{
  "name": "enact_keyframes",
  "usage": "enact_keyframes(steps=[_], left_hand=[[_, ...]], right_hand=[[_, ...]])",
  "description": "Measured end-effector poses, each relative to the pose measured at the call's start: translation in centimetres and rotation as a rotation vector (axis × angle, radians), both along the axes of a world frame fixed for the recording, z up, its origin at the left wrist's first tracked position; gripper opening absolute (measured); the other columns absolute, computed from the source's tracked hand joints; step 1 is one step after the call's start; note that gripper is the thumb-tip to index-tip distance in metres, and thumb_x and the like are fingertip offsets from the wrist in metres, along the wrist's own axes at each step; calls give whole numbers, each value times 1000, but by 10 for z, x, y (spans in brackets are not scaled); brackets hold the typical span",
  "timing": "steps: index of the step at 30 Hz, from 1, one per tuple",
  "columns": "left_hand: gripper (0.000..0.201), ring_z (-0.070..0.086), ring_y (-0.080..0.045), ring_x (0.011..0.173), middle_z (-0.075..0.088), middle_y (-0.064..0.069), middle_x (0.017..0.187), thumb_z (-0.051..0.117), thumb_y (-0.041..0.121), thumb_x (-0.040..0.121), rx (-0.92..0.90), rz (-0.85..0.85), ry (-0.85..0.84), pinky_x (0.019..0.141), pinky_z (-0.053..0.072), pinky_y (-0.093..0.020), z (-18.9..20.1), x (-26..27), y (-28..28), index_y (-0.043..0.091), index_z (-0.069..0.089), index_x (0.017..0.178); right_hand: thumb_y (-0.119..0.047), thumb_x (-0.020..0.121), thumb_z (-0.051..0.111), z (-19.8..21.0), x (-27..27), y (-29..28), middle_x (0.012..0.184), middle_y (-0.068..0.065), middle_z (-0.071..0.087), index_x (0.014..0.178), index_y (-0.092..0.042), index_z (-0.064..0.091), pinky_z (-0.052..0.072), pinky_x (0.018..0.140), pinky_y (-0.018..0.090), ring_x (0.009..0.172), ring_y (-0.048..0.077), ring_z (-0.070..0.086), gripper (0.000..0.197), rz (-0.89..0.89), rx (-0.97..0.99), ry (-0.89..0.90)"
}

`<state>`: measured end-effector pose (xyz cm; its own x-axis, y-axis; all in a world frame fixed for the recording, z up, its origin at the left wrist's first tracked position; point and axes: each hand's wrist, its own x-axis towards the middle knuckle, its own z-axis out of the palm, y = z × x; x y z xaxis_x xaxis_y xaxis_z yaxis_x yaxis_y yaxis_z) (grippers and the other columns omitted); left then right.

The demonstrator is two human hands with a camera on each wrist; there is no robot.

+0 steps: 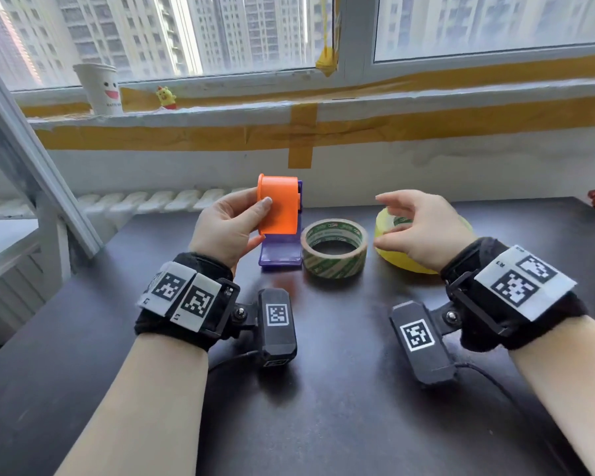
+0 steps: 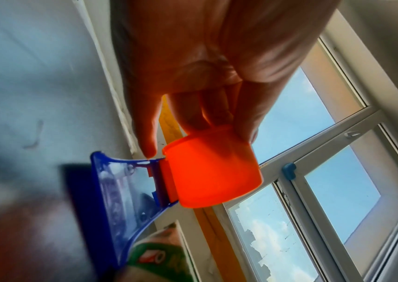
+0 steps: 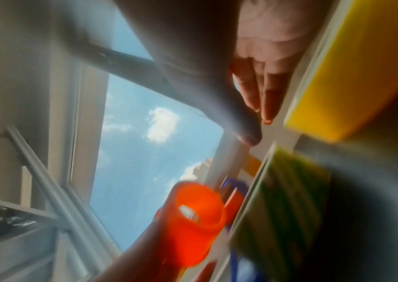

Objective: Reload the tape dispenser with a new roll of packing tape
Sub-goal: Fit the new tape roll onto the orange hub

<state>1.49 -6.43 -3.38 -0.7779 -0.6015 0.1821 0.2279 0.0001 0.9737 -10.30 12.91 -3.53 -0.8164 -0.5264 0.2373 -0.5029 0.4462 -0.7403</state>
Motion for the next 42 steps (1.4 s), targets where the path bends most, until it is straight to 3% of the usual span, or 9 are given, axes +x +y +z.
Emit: enact_keyframes(steps=[3,6,11,15,18,26,35,39,42], left_hand=[[20,68,1,68,73,13,70,55,4,91,-69,2,16,69,59,-23,3,0,3,17,64,103],[18,65,-9,80,72,11,74,56,7,90,-88,25,23,81,55,-37,9,2,5,20,67,96],[15,68,-11,77,68,2,87,56,9,91,-23,26,69,73,60,-38,31,2,11,21,65,92],[14,69,-10,73,69,1,84,56,10,91,-26,-37,104,75,59,-42,55,1,23,20,66,89],[16,70,-14,72,73,3,73,55,9,91,10,-108,126,74,58,-44,66,-3,40,18,67,87],[16,71,-10,63,74,5,67,53,8,91,91,-181,82,73,58,-44,50,-32,82,18,66,92],[16,71,-10,63,75,4,67,52,9,92,215,-157,178,75,56,-41,24,-57,115,17,66,89],[18,70,-7,61,74,5,66,51,6,93,209,-137,187,68,58,-32,12,-68,124,15,67,91],[20,69,-5,62,74,8,65,51,4,92,167,-140,145,64,59,-28,1,-72,126,16,67,89]], right_hand=[[-2,71,74,4,-10,24,125,9,64,123,-9,61,44,100,30,113,24,60,55,-78,41,9],[-3,70,75,7,-18,44,123,6,64,120,-11,64,37,92,21,117,19,56,52,-96,89,-77],[-5,69,78,0,-20,48,128,3,62,123,-13,63,33,91,17,122,16,53,56,-55,194,-121],[-2,67,77,-4,-26,47,123,3,64,117,-17,67,37,90,20,117,19,55,54,-54,256,-95],[4,67,75,-6,-29,50,117,4,67,113,-14,70,42,99,25,114,20,58,49,-42,243,-128],[5,70,72,-12,-31,53,117,8,69,109,-11,72,42,106,31,115,22,60,42,-54,110,-116],[1,78,63,-13,-41,68,119,12,68,115,-7,68,45,99,30,110,25,62,38,-263,-244,-124],[5,82,61,-8,-44,74,115,18,66,118,3,63,46,88,27,94,18,57,36,-254,-537,-247],[6,86,58,-6,-44,73,100,14,66,121,6,59,48,68,20,82,19,59,35,-239,-773,-441]])
